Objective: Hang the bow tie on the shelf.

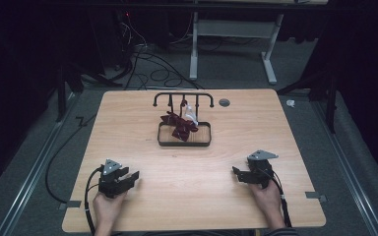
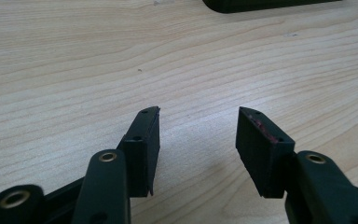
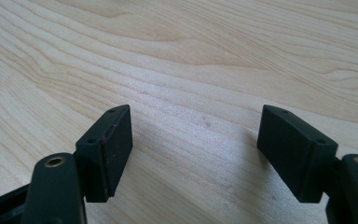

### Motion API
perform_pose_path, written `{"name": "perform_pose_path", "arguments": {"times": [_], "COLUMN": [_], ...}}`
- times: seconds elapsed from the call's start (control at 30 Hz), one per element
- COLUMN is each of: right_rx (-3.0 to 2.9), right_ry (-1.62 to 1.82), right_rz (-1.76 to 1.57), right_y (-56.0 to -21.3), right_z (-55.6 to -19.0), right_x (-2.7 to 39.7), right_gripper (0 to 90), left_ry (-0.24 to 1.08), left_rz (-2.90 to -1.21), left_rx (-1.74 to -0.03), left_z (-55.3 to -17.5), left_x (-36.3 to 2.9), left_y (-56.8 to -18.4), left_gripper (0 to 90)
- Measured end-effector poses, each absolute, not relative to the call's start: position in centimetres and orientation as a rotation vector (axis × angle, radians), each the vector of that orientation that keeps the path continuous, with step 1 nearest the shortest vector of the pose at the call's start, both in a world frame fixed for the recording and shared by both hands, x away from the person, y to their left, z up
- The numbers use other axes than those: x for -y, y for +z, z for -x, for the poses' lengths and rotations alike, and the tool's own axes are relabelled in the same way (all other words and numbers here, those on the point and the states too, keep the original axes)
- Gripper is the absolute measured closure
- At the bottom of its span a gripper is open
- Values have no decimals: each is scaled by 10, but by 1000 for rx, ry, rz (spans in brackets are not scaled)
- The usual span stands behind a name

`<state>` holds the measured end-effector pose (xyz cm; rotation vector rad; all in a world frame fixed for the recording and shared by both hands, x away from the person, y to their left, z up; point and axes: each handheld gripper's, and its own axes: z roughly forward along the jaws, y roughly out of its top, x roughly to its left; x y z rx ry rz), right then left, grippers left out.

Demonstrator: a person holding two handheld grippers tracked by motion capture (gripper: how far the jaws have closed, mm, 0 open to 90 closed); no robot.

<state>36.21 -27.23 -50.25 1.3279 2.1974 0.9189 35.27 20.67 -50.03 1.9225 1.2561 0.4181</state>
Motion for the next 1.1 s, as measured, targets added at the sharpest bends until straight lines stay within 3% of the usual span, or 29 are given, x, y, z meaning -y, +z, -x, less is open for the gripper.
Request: {"name": "perform_pose_path", "arguments": {"times": [0.77, 1.1], "right_rx": [-2198, -2197], "right_ry": [919, 919], "right_rz": [-1328, -1328], "right_y": [-502, -503], "right_z": [-362, -362], "right_x": [272, 272], "right_gripper": [278, 278], "left_ry": [474, 490], "left_rz": [-1938, -1951], "left_rx": [-1275, -1264], "left_z": [-357, -357], "left_x": [-205, -200], "left_y": [-507, -507], "left_gripper": [474, 397]}}
